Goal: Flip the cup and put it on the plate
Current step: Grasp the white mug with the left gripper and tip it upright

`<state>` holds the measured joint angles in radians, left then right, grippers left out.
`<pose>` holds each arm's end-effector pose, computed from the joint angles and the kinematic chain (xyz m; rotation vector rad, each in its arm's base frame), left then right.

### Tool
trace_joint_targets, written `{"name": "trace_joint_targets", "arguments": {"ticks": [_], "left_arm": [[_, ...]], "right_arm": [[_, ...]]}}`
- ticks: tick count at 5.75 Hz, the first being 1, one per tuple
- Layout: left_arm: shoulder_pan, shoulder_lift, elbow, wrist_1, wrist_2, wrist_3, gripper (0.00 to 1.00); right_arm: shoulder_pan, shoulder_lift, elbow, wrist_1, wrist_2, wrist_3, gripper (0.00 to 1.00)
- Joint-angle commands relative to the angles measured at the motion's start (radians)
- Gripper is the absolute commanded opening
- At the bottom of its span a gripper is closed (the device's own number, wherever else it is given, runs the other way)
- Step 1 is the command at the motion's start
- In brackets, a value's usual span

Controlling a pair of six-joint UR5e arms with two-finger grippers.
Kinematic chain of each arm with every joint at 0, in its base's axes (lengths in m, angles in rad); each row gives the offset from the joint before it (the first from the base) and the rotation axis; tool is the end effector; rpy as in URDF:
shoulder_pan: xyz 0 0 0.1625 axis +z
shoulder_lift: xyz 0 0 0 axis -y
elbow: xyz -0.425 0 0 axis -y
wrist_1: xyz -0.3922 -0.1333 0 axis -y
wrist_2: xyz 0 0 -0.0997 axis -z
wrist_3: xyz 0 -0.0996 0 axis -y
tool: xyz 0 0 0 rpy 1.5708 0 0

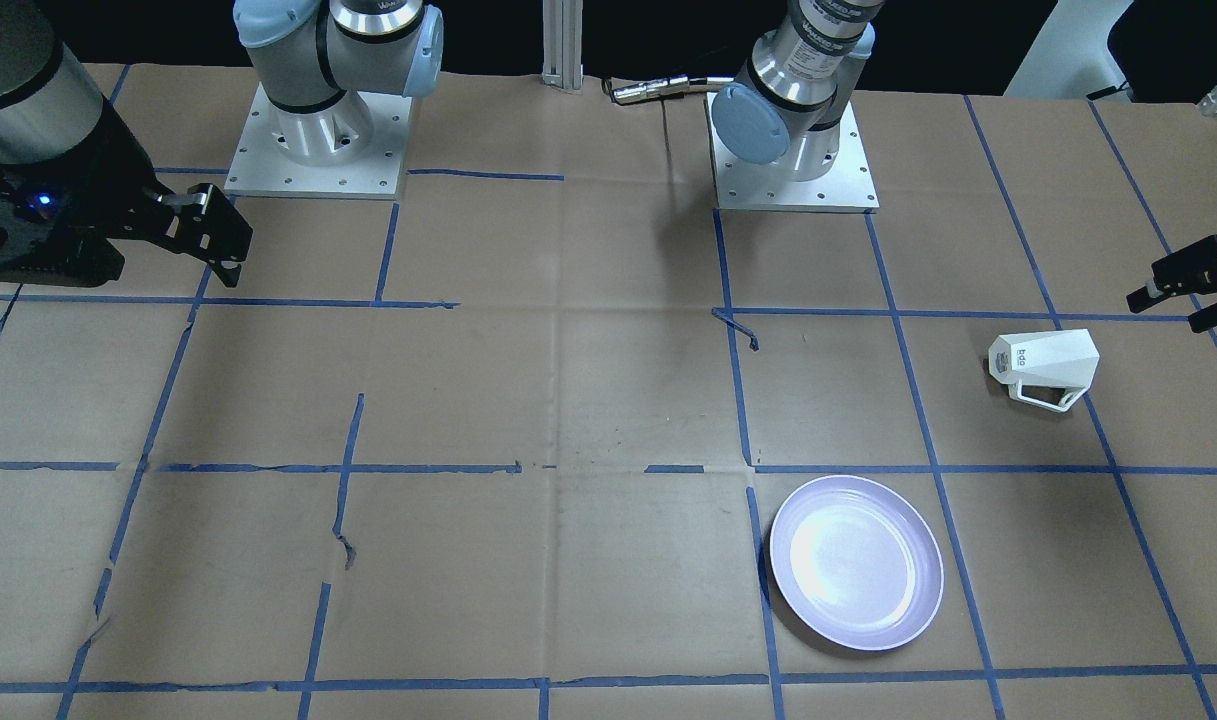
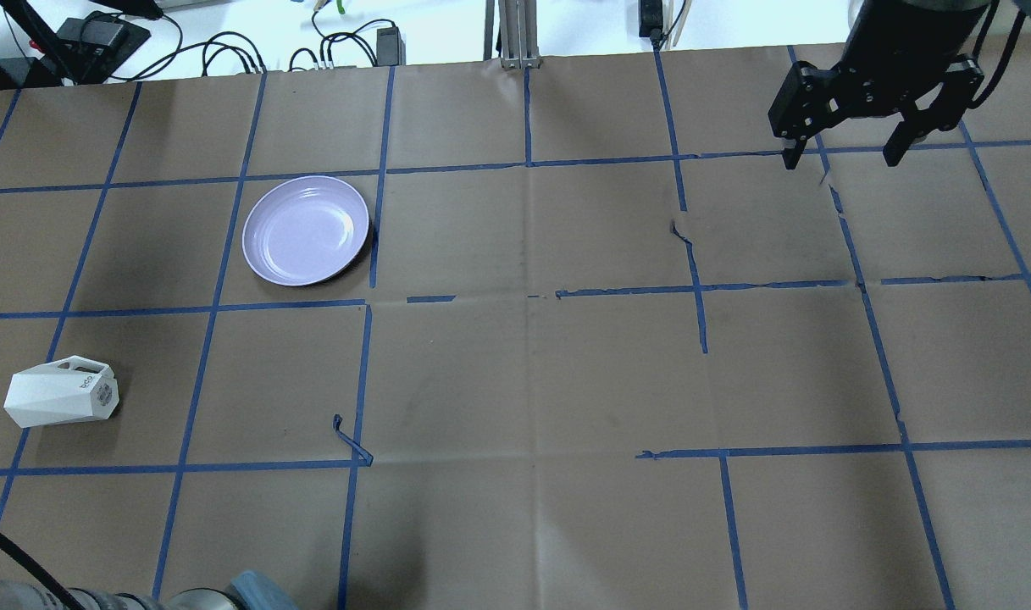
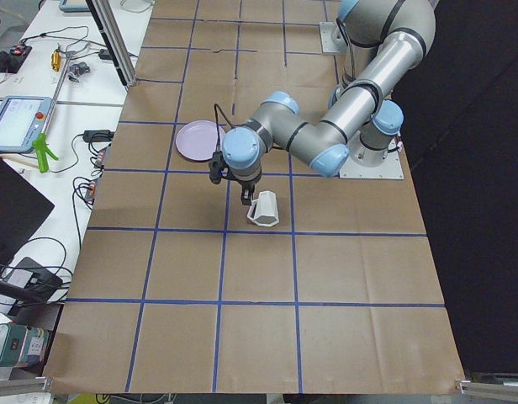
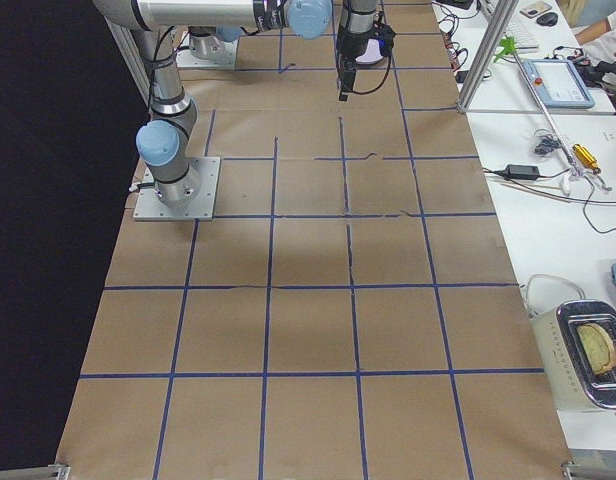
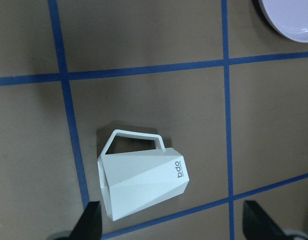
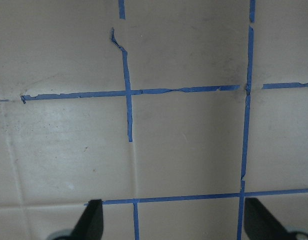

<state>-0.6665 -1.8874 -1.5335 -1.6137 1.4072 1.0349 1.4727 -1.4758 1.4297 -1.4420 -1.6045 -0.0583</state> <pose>0.3578 -0.4716 0.3335 -0.1446 -2.7802 -0.0677 0.0781 -0.5334 0.4962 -0.0597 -3.1111 -0.1324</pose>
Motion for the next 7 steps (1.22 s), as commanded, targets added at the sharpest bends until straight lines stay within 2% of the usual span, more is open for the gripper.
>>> {"name": "trace_joint_targets", "arguments": {"ticks": [1, 3, 4, 7], "left_arm": [[0.077, -0.118, -0.008, -0.008, -0.109, 0.077, 0.98], [0.097, -0.171, -0.026, -0.043, -0.152, 0.132, 0.98], [0.099, -0.186, -0.037, -0.128, -0.177, 0.123, 0.98], [0.147, -0.246, -0.045, -0.14, -0.179, 0.126, 0.98]], "right_arm": [[0.0, 0.0, 0.0, 0.0, 0.0, 0.0, 1.0], [0.0, 0.0, 0.0, 0.0, 0.0, 0.0, 1.0], [0.0, 0.0, 0.0, 0.0, 0.0, 0.0, 1.0], [0.0, 0.0, 0.0, 0.0, 0.0, 0.0, 1.0]]}}
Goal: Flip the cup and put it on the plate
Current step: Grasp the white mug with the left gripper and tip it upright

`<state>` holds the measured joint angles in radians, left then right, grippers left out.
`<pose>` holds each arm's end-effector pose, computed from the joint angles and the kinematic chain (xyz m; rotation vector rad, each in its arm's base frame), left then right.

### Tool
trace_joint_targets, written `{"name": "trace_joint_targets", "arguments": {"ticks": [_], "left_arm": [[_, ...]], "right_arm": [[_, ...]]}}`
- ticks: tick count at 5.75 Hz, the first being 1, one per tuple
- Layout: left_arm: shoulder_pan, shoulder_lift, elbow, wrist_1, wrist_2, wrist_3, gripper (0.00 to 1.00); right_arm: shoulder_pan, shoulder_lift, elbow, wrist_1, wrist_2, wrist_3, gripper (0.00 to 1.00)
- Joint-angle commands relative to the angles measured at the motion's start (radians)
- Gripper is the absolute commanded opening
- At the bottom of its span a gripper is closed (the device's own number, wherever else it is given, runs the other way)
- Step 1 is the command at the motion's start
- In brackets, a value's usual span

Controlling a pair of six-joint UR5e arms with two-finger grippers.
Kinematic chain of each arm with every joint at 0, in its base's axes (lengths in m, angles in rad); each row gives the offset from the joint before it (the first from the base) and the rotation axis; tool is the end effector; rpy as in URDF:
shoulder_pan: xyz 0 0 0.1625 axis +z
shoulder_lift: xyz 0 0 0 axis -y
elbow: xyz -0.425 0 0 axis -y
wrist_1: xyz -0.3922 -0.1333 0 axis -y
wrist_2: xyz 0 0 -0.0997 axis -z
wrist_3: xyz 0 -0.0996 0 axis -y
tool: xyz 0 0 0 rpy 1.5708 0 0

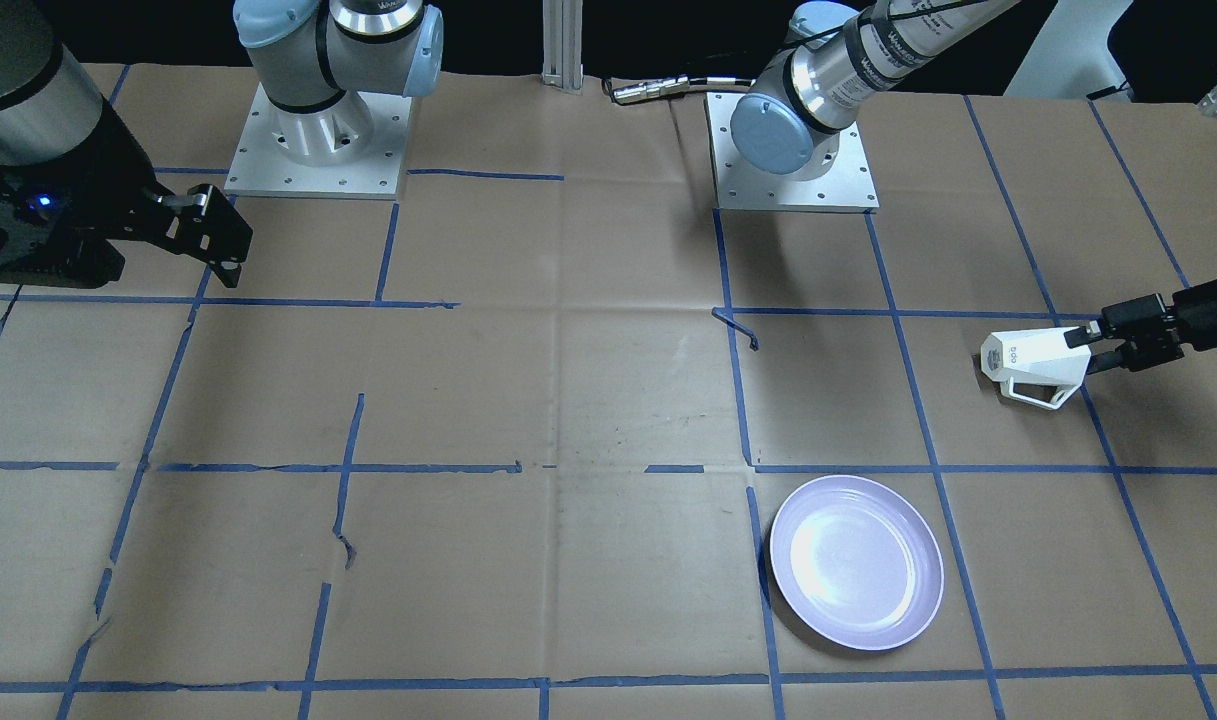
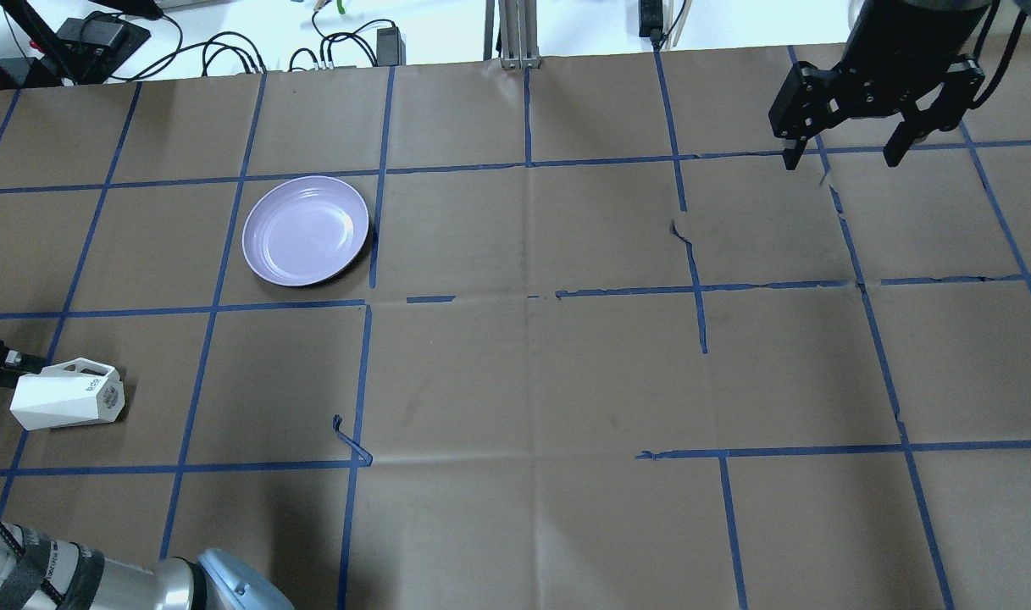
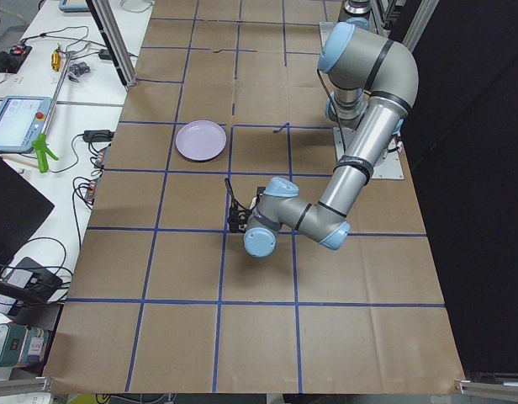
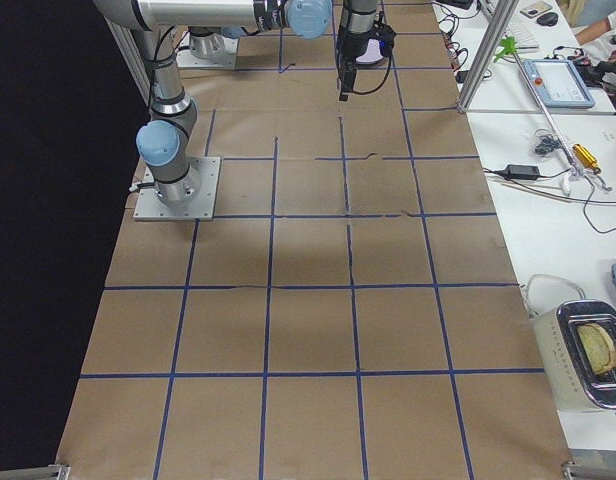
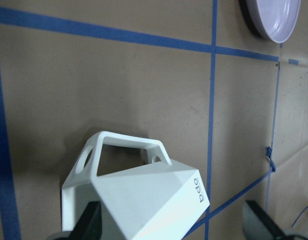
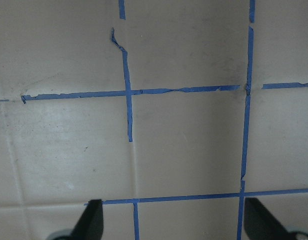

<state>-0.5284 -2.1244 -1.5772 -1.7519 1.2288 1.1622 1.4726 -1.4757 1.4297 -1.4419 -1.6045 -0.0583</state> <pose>0.4047 -0.4293 0.1792 0.0166 -2.3397 -0.0498 0.0780 -0.5335 0.4962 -0.0599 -3.1111 -0.1327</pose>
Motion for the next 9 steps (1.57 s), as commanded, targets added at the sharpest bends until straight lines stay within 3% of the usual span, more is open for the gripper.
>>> {"name": "trace_joint_targets", "arguments": {"ticks": [1, 2, 3, 4, 7, 8, 9], "left_arm": [[0.008, -0.009, -0.004, -0.004, -0.002, 0.001, 0.97], [0.005, -0.008, -0.004, -0.014, -0.002, 0.013, 0.68], [0.004, 0.0, -0.003, -0.026, -0.003, 0.022, 0.17], [-0.001, 0.015, -0.003, -0.078, -0.037, 0.013, 0.0], [-0.091, 0.154, 0.029, -0.101, -0.08, -0.106, 0.0], [-0.185, 0.228, 0.031, -0.072, -0.075, -0.198, 0.0], [-0.328, 0.272, 0.031, 0.071, -0.06, -0.284, 0.0]], "right_arm": [[0.0, 0.0, 0.0, 0.0, 0.0, 0.0, 1.0], [0.0, 0.0, 0.0, 0.0, 0.0, 0.0, 1.0], [0.0, 0.0, 0.0, 0.0, 0.0, 0.0, 1.0], [0.0, 0.0, 0.0, 0.0, 0.0, 0.0, 1.0], [0.0, 0.0, 0.0, 0.0, 0.0, 0.0, 1.0], [0.0, 0.0, 0.0, 0.0, 0.0, 0.0, 1.0], [0.0, 0.0, 0.0, 0.0, 0.0, 0.0, 1.0]]}}
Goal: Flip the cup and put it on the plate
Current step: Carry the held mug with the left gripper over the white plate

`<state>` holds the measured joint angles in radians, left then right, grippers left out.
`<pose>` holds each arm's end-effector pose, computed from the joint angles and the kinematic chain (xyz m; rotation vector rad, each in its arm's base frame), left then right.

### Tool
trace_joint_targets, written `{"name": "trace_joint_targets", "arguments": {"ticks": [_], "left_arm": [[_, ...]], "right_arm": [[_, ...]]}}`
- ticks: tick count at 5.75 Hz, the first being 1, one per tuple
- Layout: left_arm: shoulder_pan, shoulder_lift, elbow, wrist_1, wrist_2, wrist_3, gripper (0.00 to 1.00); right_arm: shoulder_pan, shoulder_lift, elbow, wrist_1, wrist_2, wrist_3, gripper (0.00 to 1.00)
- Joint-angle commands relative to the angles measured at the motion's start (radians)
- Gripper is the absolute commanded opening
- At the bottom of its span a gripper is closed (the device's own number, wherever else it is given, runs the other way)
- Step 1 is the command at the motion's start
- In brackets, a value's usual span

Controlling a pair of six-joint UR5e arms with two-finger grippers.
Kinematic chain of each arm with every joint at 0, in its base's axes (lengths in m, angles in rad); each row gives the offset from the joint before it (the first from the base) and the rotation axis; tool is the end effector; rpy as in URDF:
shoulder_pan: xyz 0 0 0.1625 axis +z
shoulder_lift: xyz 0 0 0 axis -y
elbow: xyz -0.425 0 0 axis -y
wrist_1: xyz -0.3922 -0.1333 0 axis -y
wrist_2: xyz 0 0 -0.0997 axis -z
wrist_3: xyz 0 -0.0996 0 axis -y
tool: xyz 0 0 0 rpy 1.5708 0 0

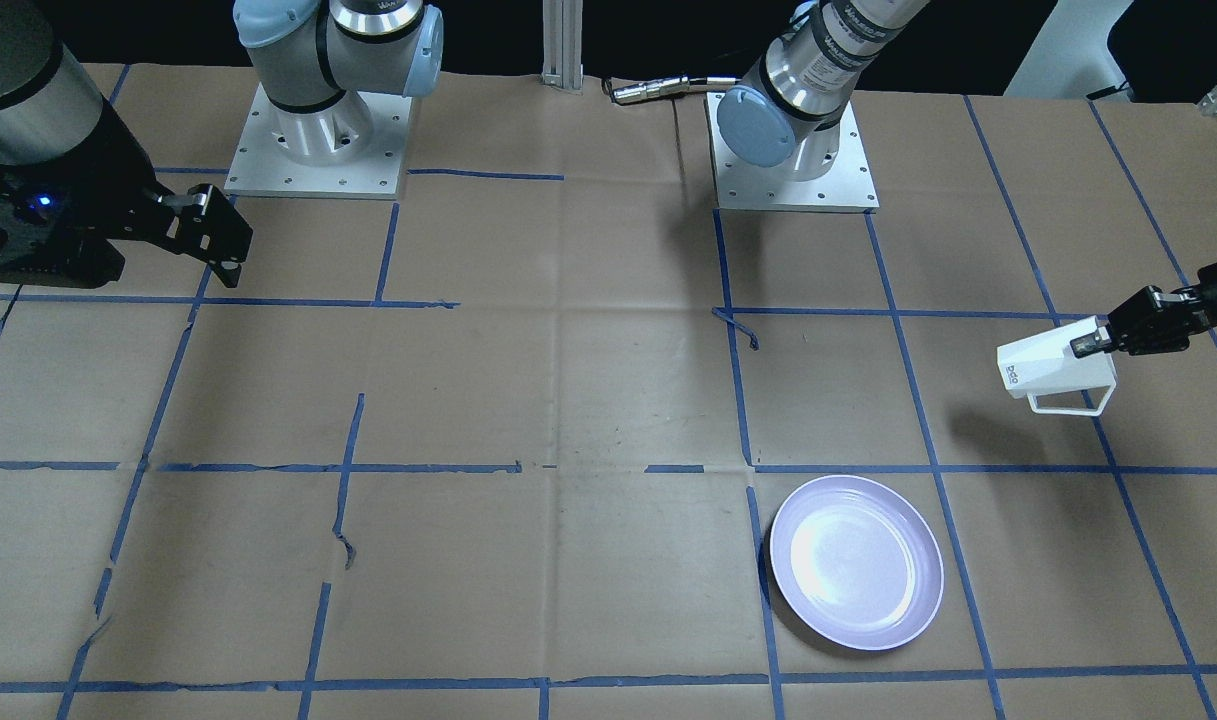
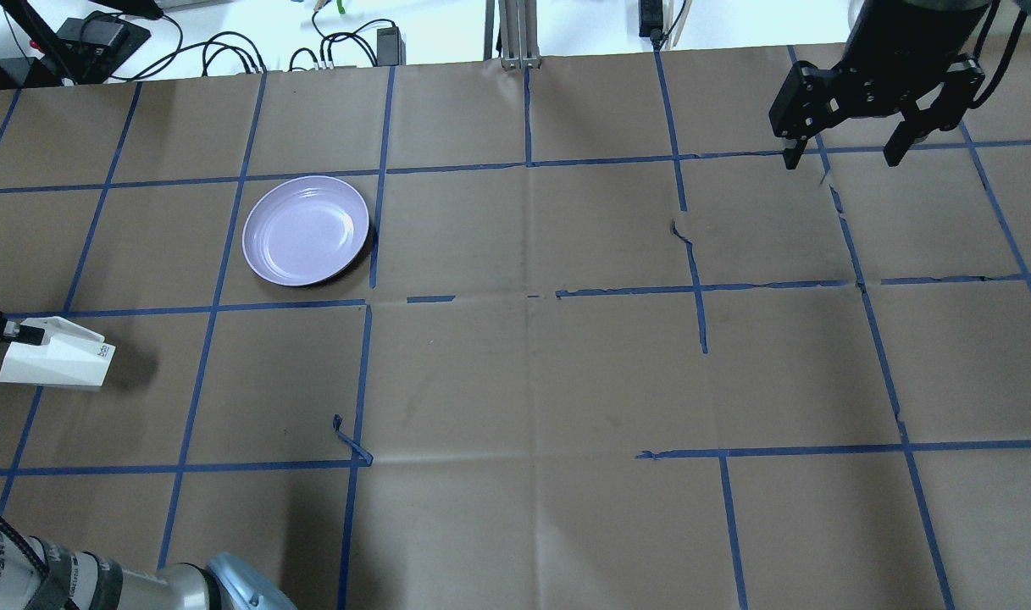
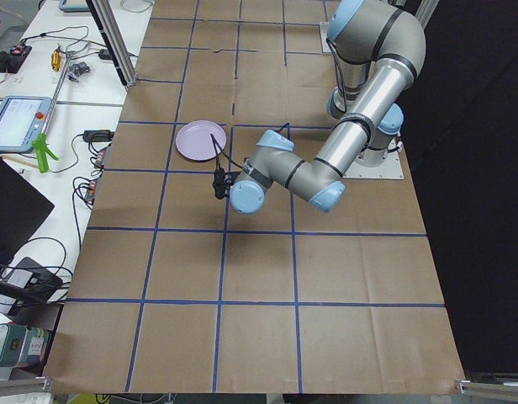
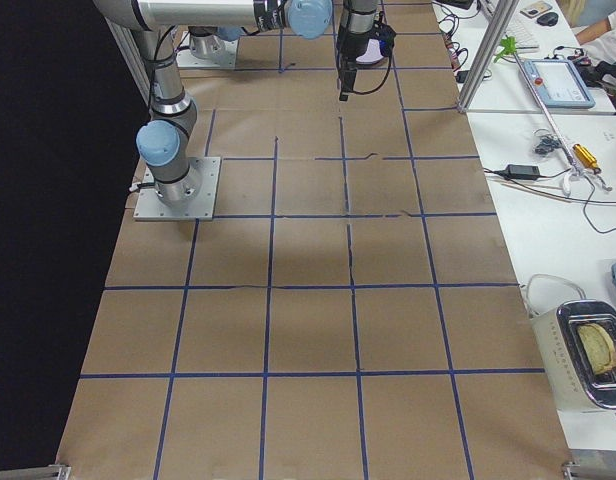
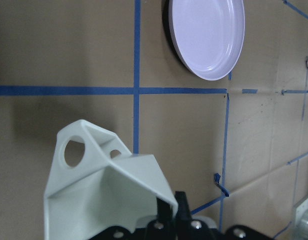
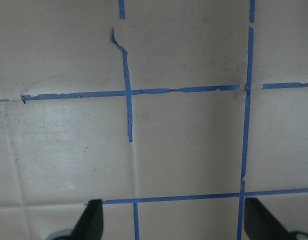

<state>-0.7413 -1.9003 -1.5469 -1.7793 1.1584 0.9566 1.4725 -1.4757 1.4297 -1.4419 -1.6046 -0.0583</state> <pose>0.2913 -0.5015 0.3182 -0.0215 -2.4942 -0.0047 0.0780 -0.5335 0.4962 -0.0600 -3.1110 -0.1328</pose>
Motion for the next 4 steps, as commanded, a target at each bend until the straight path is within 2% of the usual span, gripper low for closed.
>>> {"name": "trace_joint_targets", "arguments": {"ticks": [1, 2, 3, 4], "left_arm": [[-0.262, 0.055, -0.001, 0.254, 0.042, -0.213, 0.0], [-0.415, 0.047, -0.011, 0.399, 0.161, -0.348, 0.0], [-0.538, 0.031, -0.033, 0.557, 0.208, -0.436, 0.0], [-0.622, -0.008, -0.054, 0.645, 0.298, -0.441, 0.0]], "right_arm": [[0.0, 0.0, 0.0, 0.0, 0.0, 0.0, 1.0], [0.0, 0.0, 0.0, 0.0, 0.0, 0.0, 1.0], [0.0, 0.0, 0.0, 0.0, 0.0, 0.0, 1.0], [0.0, 0.0, 0.0, 0.0, 0.0, 0.0, 1.0]]}}
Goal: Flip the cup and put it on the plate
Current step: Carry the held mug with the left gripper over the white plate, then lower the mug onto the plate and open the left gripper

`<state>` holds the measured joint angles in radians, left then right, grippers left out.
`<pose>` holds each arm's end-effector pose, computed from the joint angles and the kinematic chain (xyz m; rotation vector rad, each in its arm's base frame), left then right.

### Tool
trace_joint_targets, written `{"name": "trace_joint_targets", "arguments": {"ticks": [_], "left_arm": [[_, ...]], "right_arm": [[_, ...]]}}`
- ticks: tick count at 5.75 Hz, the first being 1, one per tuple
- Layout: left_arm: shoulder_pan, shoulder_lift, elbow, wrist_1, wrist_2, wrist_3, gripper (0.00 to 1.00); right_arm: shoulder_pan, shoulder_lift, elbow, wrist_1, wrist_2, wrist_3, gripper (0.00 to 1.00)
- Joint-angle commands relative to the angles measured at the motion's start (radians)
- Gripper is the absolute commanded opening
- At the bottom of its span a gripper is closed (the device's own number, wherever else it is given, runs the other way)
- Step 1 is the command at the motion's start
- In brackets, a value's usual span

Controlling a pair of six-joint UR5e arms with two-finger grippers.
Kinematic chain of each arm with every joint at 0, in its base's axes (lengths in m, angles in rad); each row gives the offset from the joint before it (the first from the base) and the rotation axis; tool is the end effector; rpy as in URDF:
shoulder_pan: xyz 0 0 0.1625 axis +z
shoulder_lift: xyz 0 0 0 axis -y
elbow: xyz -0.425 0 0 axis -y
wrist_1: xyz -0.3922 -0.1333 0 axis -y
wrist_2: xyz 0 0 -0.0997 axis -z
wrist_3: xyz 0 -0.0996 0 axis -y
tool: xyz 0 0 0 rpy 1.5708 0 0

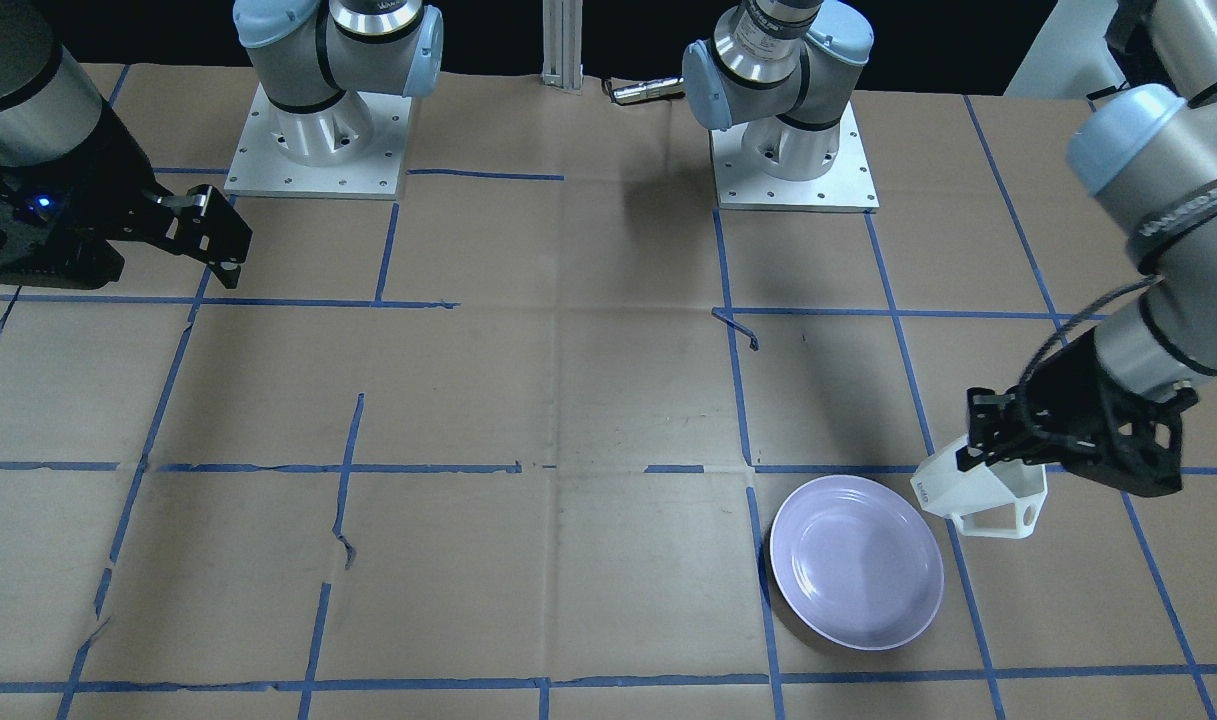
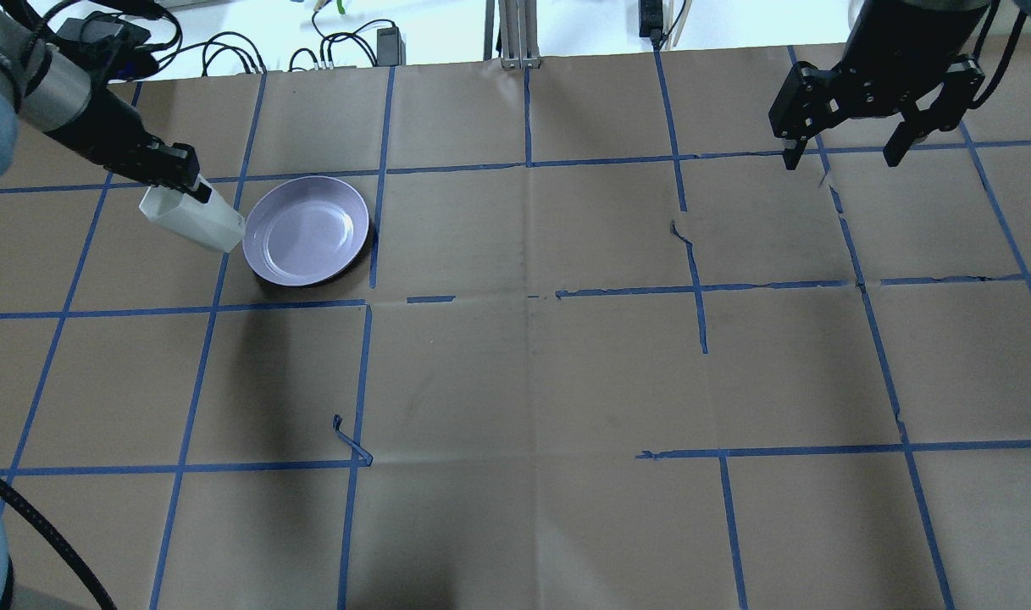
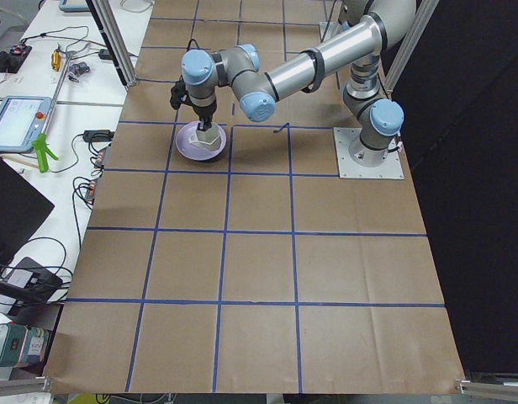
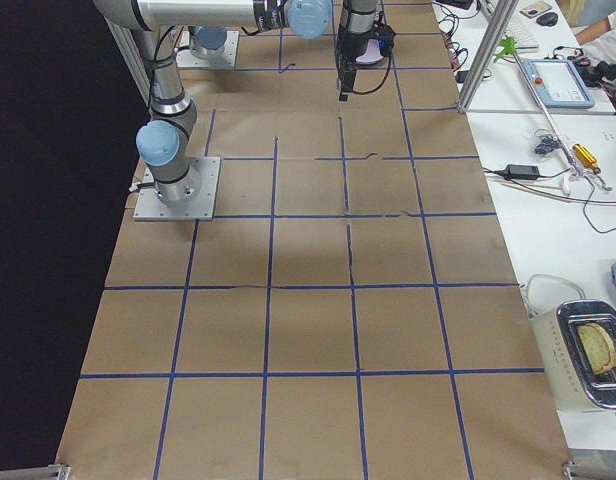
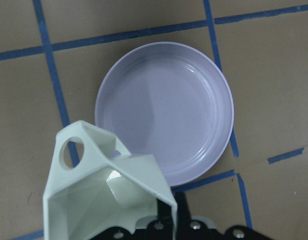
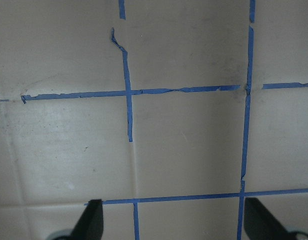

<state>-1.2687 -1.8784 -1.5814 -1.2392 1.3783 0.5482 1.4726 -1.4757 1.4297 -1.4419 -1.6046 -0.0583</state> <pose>0.0337 -0.6202 0.3484 -0.3663 -2.9460 0.1363 0.0780 -0.5335 0.4962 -0.0599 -3.1110 -0.1328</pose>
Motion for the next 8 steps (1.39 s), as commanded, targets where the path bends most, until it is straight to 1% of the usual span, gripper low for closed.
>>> {"name": "trace_joint_targets", "arguments": {"ticks": [1, 2, 3, 4, 5, 6, 7, 8], "left_arm": [[-0.144, -0.08, -0.023, 0.157, 0.14, -0.03, 0.0], [-0.19, -0.106, -0.026, 0.162, 0.192, -0.033, 0.01], [-0.208, -0.125, -0.026, 0.176, 0.191, -0.033, 0.02], [-0.21, -0.139, -0.029, 0.178, 0.192, -0.033, 0.23], [-0.212, -0.133, -0.029, 0.166, 0.195, -0.039, 0.98], [-0.216, -0.108, -0.028, 0.161, 0.194, -0.083, 0.99], [-0.225, -0.057, 0.01, 0.05, 0.241, -0.181, 0.99], [-0.25, 0.026, 0.033, -0.048, 0.242, -0.264, 0.99]], "right_arm": [[0.0, 0.0, 0.0, 0.0, 0.0, 0.0, 1.0], [0.0, 0.0, 0.0, 0.0, 0.0, 0.0, 1.0], [0.0, 0.0, 0.0, 0.0, 0.0, 0.0, 1.0], [0.0, 0.0, 0.0, 0.0, 0.0, 0.0, 1.0], [0.0, 0.0, 0.0, 0.0, 0.0, 0.0, 1.0], [0.0, 0.0, 0.0, 0.0, 0.0, 0.0, 1.0], [0.0, 0.0, 0.0, 0.0, 0.0, 0.0, 1.0], [0.0, 0.0, 0.0, 0.0, 0.0, 0.0, 1.0]]}}
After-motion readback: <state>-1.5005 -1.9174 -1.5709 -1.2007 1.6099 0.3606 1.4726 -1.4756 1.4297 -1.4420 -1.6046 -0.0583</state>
